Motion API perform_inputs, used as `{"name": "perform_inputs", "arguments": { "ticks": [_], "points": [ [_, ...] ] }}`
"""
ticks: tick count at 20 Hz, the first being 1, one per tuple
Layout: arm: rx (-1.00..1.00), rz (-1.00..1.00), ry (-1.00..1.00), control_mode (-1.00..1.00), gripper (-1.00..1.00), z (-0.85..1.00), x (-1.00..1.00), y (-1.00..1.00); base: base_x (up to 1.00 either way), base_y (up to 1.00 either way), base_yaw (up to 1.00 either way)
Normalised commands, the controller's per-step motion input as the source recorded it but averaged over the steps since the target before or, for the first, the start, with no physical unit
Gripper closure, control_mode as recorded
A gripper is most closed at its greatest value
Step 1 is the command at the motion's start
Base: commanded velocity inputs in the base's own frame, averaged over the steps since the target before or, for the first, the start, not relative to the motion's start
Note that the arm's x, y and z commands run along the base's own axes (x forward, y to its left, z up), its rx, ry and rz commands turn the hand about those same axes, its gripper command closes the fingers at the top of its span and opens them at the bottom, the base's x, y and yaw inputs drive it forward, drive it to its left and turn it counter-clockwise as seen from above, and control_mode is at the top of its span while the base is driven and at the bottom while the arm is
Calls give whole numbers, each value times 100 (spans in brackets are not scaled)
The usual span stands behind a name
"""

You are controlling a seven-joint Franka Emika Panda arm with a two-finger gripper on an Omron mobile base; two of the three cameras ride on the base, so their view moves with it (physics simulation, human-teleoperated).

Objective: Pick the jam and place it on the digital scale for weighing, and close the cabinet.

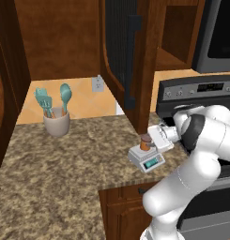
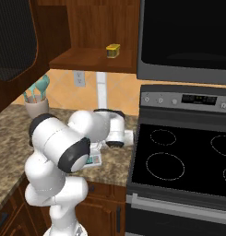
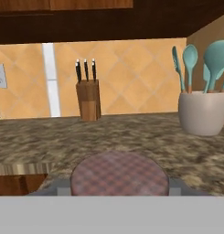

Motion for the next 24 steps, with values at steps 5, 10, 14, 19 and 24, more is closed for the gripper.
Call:
{"name": "perform_inputs", "arguments": {
  "ticks": [5,10,14,19,24],
  "points": [
    [0,0,0,-100,100,-35,6,0,0,0,0],
    [0,0,0,-100,-100,-41,0,1,0,0,0],
    [0,0,-1,-100,-100,-12,0,4,0,0,0],
    [0,0,-3,-100,-100,0,-1,0,0,0,0],
    [0,0,0,-100,-100,1,-4,0,0,0,0]
  ]
}}
